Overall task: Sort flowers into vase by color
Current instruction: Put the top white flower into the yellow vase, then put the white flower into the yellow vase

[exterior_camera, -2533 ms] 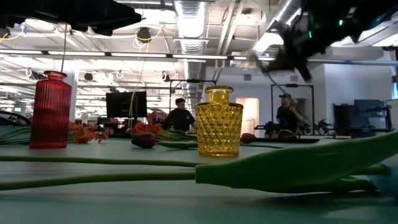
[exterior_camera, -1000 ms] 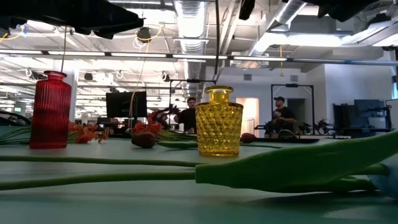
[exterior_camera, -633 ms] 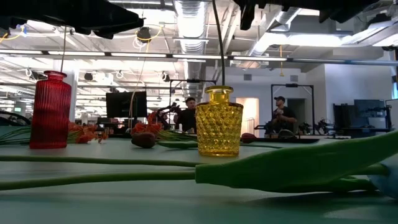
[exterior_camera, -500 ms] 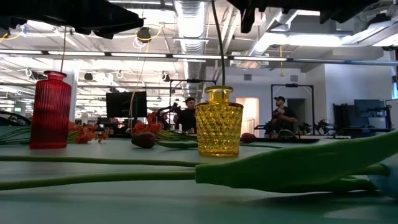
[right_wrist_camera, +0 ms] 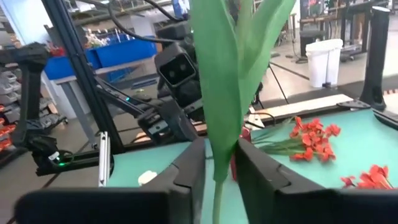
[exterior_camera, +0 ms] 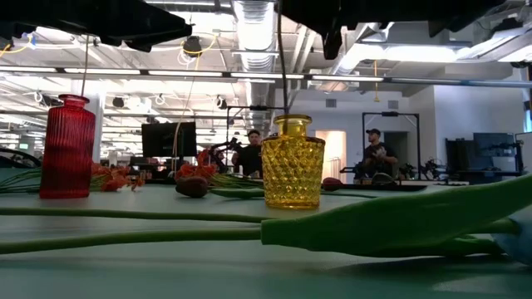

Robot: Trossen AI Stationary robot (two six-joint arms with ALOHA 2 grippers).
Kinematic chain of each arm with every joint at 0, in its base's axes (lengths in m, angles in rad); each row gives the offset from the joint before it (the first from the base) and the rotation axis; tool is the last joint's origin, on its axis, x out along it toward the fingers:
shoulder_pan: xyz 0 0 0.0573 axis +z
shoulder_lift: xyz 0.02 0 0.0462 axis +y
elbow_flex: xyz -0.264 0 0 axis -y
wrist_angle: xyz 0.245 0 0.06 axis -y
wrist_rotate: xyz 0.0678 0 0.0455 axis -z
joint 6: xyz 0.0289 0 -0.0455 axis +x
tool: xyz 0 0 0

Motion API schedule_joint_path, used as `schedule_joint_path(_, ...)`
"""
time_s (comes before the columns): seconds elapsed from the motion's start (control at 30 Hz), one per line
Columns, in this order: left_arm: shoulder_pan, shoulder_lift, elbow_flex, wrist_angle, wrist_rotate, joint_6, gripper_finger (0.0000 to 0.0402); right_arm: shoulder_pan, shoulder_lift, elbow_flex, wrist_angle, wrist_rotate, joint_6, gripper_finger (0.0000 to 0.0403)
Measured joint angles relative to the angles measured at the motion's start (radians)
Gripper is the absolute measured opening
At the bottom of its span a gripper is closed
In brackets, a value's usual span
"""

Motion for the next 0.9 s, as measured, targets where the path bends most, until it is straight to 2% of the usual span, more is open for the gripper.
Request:
schedule_joint_path(0.17, 0.0, 0.0, 0.0, 0.002, 0.0, -0.008, 0.0142, -0.016, -0.007, 0.0, -0.082, -0.009, 0.007, 0.0194)
schedule_joint_path(0.33, 0.0, 0.0, 0.0, 0.002, 0.001, -0.01, 0.0141, -0.028, -0.077, 0.0, -0.307, -0.025, 0.01, 0.0245)
schedule_joint_path(0.67, 0.0, 0.0, 0.0, 0.014, 0.004, -0.042, 0.0142, 0.004, -0.298, 0.0, -0.719, -0.052, 0.162, 0.0254)
schedule_joint_path(0.8, 0.0, 0.0, 0.006, 0.018, 0.011, -0.08, 0.0142, 0.084, -0.354, 0.0, -0.776, -0.075, 0.257, 0.0254)
schedule_joint_path(0.9, -0.002, 0.0, 0.035, 0.01, 0.027, -0.121, 0.0142, 0.182, -0.349, 0.003, -0.777, -0.056, 0.309, 0.0254)
